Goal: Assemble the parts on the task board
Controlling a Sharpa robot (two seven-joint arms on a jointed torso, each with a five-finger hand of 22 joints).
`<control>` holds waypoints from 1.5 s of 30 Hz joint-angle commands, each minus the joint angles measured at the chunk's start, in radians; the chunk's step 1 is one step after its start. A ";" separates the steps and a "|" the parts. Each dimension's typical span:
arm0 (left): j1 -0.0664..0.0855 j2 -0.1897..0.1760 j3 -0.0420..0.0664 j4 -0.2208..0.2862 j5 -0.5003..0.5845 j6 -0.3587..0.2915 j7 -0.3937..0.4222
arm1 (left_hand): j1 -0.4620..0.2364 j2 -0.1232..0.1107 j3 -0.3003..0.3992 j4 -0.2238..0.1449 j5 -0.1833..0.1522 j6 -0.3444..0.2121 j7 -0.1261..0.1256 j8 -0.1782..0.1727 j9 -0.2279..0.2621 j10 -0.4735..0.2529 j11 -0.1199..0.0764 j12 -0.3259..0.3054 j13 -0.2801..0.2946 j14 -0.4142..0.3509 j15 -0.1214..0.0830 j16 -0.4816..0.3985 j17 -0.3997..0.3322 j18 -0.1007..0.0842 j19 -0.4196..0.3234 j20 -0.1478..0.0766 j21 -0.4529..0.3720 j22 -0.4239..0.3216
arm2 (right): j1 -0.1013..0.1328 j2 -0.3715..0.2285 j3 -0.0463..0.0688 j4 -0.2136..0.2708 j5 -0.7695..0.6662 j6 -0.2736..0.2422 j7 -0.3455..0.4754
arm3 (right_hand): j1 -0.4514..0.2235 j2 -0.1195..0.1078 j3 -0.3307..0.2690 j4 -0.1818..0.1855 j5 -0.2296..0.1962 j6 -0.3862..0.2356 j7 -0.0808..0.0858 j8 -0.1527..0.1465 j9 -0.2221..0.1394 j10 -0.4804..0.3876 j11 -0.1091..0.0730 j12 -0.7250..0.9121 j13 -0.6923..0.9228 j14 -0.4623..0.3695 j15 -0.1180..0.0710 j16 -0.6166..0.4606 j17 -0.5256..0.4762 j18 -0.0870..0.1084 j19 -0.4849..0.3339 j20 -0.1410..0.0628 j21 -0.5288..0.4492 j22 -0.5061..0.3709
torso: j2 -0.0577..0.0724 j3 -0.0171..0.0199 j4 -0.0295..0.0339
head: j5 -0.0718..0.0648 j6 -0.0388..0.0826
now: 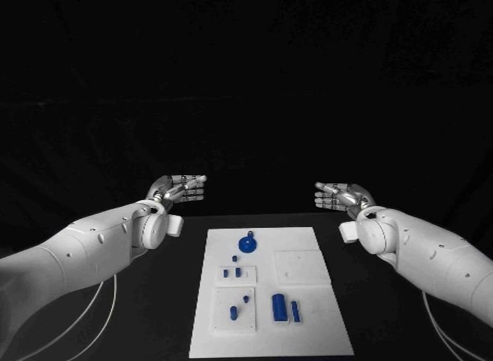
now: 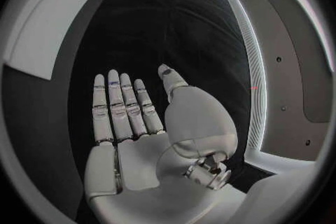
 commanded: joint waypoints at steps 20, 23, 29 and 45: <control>-0.035 -0.070 0.038 0.223 0.024 -0.179 0.059 | -1.281 -0.024 0.123 -0.018 -0.127 -0.879 -0.128 -0.066 -0.059 -0.992 -0.126 -0.059 -0.058 -0.988 -0.129 -0.066 -0.064 -0.091 -0.946 -0.186 -0.069 -0.072 | 0.032 -0.066 -0.095 0.251 0.163 -0.186 0.124 | -1.174 -0.059 -0.030 0.061 -0.356 -0.863 -0.136 -0.062 -0.058 -0.988 -0.151 -0.064 -0.058 -1.021 -0.146 -0.067 -0.061 -0.124 -0.828 -0.209 -0.065 -0.066 | 0.031 -0.0160 0.0086 | 0.000 0.047; -0.048 -0.104 0.052 0.318 0.024 -0.247 0.072 | -1.281 -0.024 0.123 -0.018 -0.127 -0.879 -0.128 -0.066 -0.059 -0.992 -0.126 -0.059 -0.058 -0.988 -0.129 -0.066 -0.064 -0.091 -0.946 -0.186 -0.069 -0.072 | 0.044 -0.097 -0.132 0.346 0.202 -0.259 0.156 | -1.174 -0.059 -0.030 0.061 -0.356 -0.863 -0.136 -0.062 -0.058 -0.988 -0.151 -0.064 -0.058 -1.021 -0.146 -0.067 -0.061 -0.124 -0.828 -0.209 -0.065 -0.066 | 0.031 -0.0160 0.0086 | 0.000 0.047; -0.075 -0.179 0.083 0.524 0.026 -0.394 0.102 | -1.281 -0.024 0.123 -0.018 -0.127 -0.879 -0.128 -0.066 -0.059 -0.992 -0.126 -0.059 -0.058 -0.988 -0.129 -0.066 -0.064 -0.091 -0.946 -0.186 -0.069 -0.072 | 0.070 -0.165 -0.212 0.552 0.285 -0.418 0.226 | -1.174 -0.059 -0.030 0.061 -0.356 -0.863 -0.136 -0.062 -0.058 -0.988 -0.151 -0.064 -0.058 -1.021 -0.146 -0.067 -0.061 -0.124 -0.828 -0.209 -0.065 -0.066 | 0.031 -0.0160 0.0086 | 0.000 0.047; -0.109 -0.273 0.122 0.783 0.028 -0.580 0.140 | -1.281 -0.024 0.123 -0.018 -0.127 -0.879 -0.128 -0.066 -0.059 -0.992 -0.126 -0.059 -0.058 -0.988 -0.129 -0.066 -0.064 -0.091 -0.946 -0.186 -0.069 -0.072 | 0.103 -0.250 -0.312 0.812 0.391 -0.619 0.315 | -1.174 -0.059 -0.030 0.061 -0.356 -0.863 -0.136 -0.062 -0.058 -0.988 -0.151 -0.064 -0.058 -1.021 -0.146 -0.067 -0.061 -0.124 -0.828 -0.209 -0.065 -0.066 | 0.031 -0.0160 0.0086 | 0.000 0.047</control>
